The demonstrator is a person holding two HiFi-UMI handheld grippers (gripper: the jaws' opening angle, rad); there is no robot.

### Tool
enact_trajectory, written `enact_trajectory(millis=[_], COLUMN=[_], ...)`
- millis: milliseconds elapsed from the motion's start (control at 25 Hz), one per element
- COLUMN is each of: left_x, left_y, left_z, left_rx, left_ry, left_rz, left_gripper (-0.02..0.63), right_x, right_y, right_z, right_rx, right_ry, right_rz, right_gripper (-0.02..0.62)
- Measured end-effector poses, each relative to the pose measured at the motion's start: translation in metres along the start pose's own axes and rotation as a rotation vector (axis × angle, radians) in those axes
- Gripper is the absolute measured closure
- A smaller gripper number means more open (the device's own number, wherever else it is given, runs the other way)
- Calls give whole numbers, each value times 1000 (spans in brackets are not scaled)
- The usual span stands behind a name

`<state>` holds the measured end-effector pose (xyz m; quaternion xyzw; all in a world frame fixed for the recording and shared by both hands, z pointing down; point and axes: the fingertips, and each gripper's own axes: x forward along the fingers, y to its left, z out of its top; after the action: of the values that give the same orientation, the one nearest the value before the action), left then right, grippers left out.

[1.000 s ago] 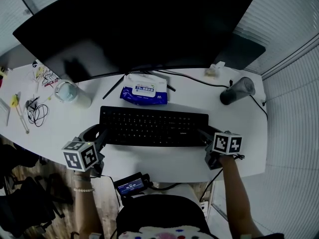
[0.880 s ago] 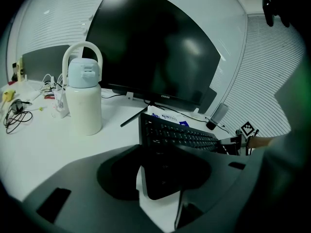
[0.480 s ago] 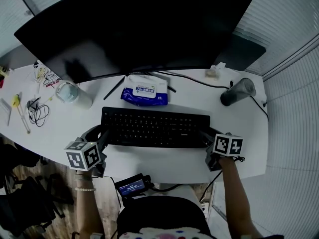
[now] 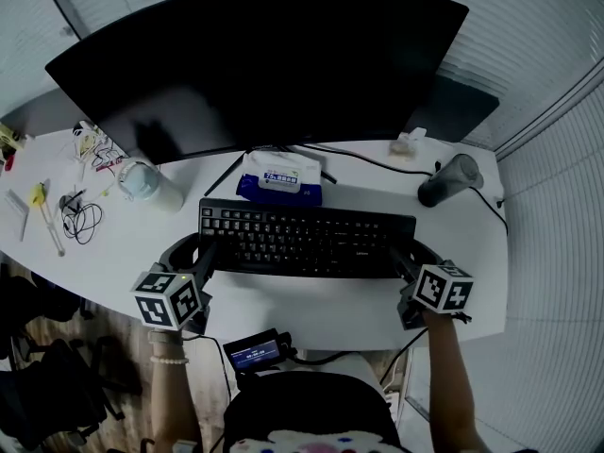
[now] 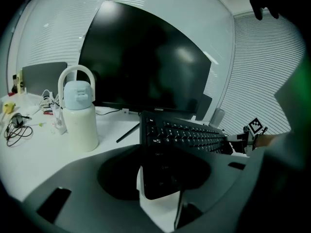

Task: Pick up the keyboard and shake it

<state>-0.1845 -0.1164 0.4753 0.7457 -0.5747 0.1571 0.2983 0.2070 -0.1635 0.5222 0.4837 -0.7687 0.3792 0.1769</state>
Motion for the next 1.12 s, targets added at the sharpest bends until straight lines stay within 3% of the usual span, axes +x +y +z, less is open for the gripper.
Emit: enact_trajectory(millis=[640,1040,1120], left_x=[-33,-86,-92], left_y=[-26,-51,-54], left_z=[72,132,137], left_rx=[154,233,253], left_ry=[-320,-589,-598], left_rz=[-38,-44,-30], left_gripper=[433,431,431], right_x=[-84,-149,-161], right_y=[50,86,91], right_z=[101,146,152], right_rx=[-316,-441,-457], right_ry=[-456,-709,-754], right_rz=[-65,-60,-61], right_gripper=[314,314,314])
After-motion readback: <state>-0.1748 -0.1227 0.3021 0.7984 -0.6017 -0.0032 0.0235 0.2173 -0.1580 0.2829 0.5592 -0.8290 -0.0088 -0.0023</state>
